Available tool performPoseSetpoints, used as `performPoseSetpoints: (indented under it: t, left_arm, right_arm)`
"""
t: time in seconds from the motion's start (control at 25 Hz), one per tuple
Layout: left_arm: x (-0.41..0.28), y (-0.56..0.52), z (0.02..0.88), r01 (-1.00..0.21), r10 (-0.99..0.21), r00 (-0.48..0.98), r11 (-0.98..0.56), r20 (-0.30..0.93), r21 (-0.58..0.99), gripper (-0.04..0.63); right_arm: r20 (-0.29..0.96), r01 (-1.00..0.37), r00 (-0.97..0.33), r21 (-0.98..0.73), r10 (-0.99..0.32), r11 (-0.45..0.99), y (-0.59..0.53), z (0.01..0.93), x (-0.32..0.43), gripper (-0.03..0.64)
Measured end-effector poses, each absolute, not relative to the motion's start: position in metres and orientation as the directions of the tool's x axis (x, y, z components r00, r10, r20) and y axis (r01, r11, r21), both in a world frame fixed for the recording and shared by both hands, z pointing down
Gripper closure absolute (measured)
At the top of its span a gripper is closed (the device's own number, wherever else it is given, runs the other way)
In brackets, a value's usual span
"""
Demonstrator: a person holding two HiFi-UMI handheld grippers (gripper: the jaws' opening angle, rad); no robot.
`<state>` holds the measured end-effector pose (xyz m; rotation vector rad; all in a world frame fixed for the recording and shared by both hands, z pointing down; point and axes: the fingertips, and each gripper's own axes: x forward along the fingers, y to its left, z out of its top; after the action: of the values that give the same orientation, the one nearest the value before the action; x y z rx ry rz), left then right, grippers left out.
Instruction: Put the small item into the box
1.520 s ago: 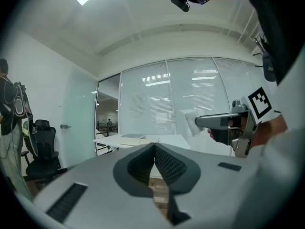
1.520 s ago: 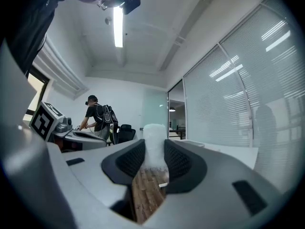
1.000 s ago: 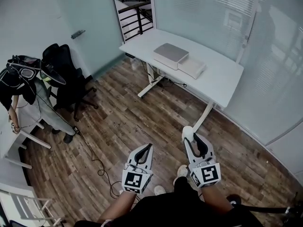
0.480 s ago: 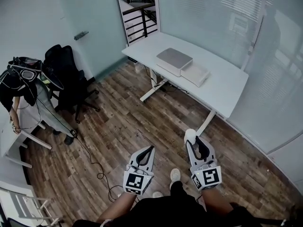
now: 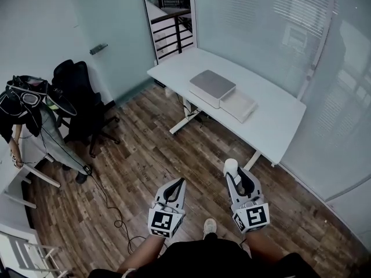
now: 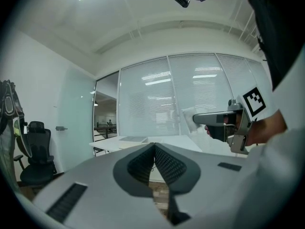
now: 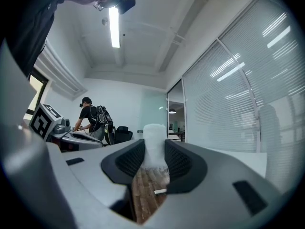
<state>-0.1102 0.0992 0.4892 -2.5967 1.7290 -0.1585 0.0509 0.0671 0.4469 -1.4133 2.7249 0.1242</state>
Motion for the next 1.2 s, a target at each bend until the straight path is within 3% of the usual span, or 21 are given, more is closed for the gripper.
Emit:
performPoseSetpoints:
  t: [1.2]
  left_arm:
    - [-0.073, -0.047, 0.499, -0.941, -0.940, 0.338, -0.339, 0.049, -0.021, 0.583]
  right_arm:
    - [-0.053, -0.788, -0.616, 0.021, -0.786, 0.616, -0.081, 0.471, 0.094, 0.477]
